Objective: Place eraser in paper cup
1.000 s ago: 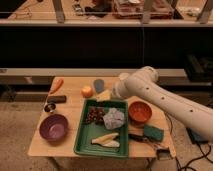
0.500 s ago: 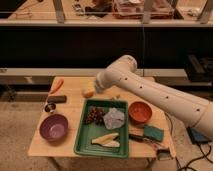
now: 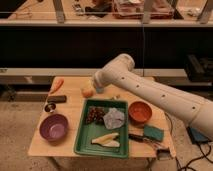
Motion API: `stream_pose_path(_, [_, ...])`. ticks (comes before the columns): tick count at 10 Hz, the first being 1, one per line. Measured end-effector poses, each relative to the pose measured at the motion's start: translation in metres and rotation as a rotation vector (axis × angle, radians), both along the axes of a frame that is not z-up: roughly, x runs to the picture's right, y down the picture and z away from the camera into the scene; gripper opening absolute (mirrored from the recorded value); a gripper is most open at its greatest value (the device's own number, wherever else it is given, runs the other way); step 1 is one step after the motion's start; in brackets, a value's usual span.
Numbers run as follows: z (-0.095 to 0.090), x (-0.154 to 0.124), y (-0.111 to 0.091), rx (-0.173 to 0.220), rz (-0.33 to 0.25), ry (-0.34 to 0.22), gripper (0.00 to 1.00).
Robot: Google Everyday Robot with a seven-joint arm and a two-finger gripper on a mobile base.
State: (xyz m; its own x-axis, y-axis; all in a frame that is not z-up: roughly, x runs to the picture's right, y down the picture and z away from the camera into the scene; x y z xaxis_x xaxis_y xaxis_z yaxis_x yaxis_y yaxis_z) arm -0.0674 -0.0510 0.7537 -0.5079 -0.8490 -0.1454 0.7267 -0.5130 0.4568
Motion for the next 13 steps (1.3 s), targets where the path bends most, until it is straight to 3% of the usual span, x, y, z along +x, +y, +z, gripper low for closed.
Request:
stream_pose_path(3, [0.022, -0.045, -0.032, 0.109, -0.158, -0.104, 0.80])
stream_pose_path(4, [0.032, -0.075, -0.036, 0.171, -0.272, -0.155, 0.80])
stream_pose_path(7, [0.044, -0.111, -0.034, 0.251, -0.430, -0.205, 0.80])
stream_pose_path(10, [0.041, -0.112, -0.036, 0.275, -0.446, -0.216, 0.80])
stream_pose_path(13, [0.047, -0.132, -0.029, 0.347, -0.533, -0.286, 0.80])
